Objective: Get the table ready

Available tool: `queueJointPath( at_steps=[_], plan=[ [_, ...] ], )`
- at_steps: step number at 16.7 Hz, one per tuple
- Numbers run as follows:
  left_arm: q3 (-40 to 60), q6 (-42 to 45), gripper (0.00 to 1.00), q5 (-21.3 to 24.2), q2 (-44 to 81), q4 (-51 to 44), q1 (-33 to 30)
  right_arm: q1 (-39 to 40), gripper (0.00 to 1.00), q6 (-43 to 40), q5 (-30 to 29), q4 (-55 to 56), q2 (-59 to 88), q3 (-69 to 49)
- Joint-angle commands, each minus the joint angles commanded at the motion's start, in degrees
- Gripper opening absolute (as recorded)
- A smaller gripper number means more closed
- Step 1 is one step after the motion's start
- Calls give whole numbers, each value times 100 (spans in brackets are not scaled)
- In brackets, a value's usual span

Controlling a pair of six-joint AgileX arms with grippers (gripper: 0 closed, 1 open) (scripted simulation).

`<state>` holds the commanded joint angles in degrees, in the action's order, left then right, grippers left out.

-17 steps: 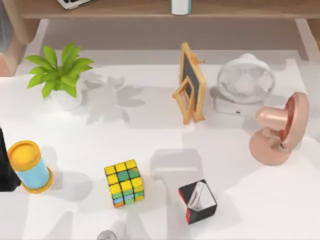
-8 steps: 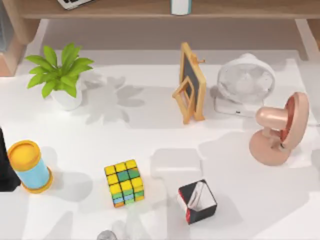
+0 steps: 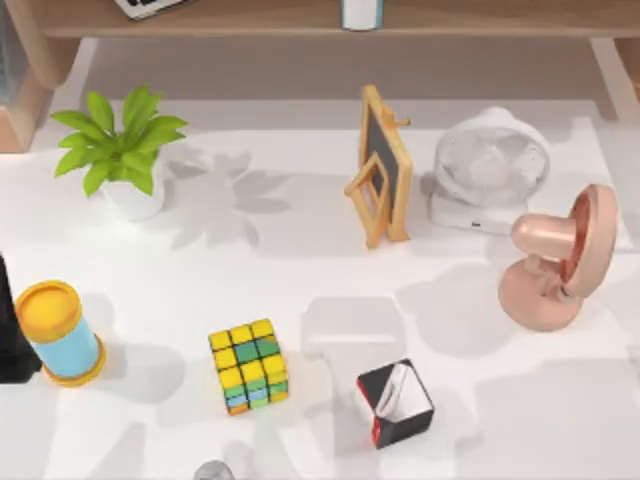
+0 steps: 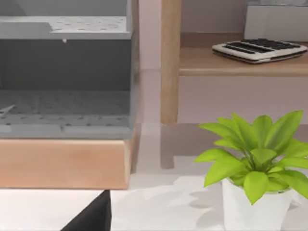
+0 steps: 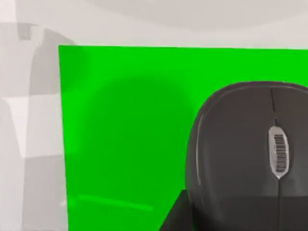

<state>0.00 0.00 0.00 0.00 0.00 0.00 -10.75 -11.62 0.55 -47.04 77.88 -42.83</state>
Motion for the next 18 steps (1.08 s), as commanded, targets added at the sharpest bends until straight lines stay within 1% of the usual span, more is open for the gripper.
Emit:
queueJointPath(
  at_steps=[4,11,18],
  plan=[
    [0,0,100,0,0,0,0,91,0,81,39,131,-124,475],
    [0,0,100,0,0,0,0,73,0,86,66,162,-104,443],
    [0,0,100,0,0,0,0,149,0,27,550,973,-110,-61]
  ],
)
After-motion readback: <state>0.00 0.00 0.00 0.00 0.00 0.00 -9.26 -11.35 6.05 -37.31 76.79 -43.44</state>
